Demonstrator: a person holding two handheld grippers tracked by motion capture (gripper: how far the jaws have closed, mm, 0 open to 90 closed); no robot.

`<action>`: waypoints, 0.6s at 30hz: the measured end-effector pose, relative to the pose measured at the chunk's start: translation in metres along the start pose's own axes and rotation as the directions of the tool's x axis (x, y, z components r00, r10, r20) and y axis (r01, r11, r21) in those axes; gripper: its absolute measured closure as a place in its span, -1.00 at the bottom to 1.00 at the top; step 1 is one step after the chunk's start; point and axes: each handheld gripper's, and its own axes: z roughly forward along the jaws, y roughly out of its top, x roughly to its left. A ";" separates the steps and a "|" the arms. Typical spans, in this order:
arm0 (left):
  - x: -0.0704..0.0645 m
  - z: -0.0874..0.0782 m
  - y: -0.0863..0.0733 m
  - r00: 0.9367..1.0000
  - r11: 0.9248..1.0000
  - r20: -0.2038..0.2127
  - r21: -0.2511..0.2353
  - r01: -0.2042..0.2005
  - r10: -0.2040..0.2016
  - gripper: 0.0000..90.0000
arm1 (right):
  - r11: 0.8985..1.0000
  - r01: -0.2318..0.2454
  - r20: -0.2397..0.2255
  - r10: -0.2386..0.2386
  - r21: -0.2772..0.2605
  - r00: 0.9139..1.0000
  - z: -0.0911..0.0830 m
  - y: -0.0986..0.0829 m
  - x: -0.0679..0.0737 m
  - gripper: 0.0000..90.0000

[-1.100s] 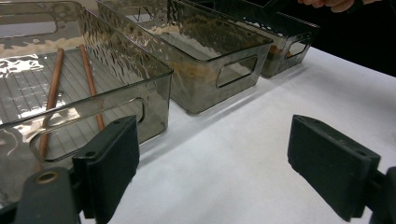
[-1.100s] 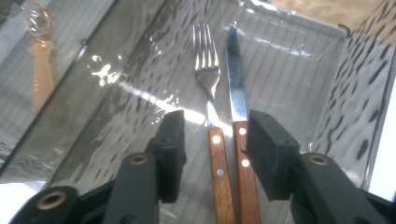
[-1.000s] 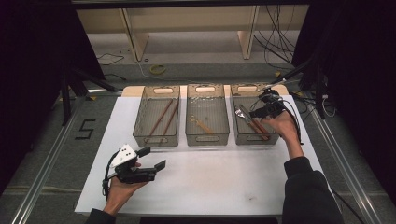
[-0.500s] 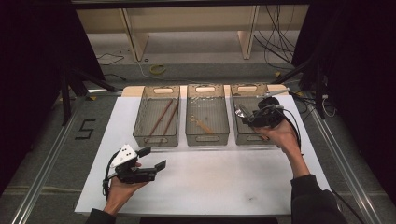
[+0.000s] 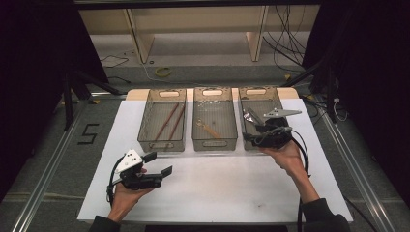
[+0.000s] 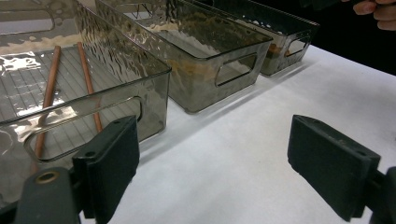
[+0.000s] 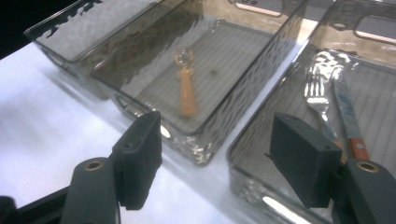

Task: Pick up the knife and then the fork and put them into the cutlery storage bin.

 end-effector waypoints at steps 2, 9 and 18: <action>0.000 0.000 0.000 1.000 1.000 0.001 -0.005 0.001 -0.001 -0.64 | 1.000 0.003 -0.007 -0.003 -0.007 1.000 -0.001 -0.003 0.003 -0.24; -0.001 0.000 0.000 1.000 1.000 0.007 0.001 -0.008 0.008 -0.64 | 0.998 0.001 -0.047 -0.004 -0.064 0.999 -0.005 -0.014 0.013 -0.28; -0.002 0.001 0.000 1.000 1.000 0.008 0.003 -0.010 0.010 -0.64 | 0.992 0.012 -0.093 -0.024 -0.123 0.995 -0.014 -0.028 0.024 -0.31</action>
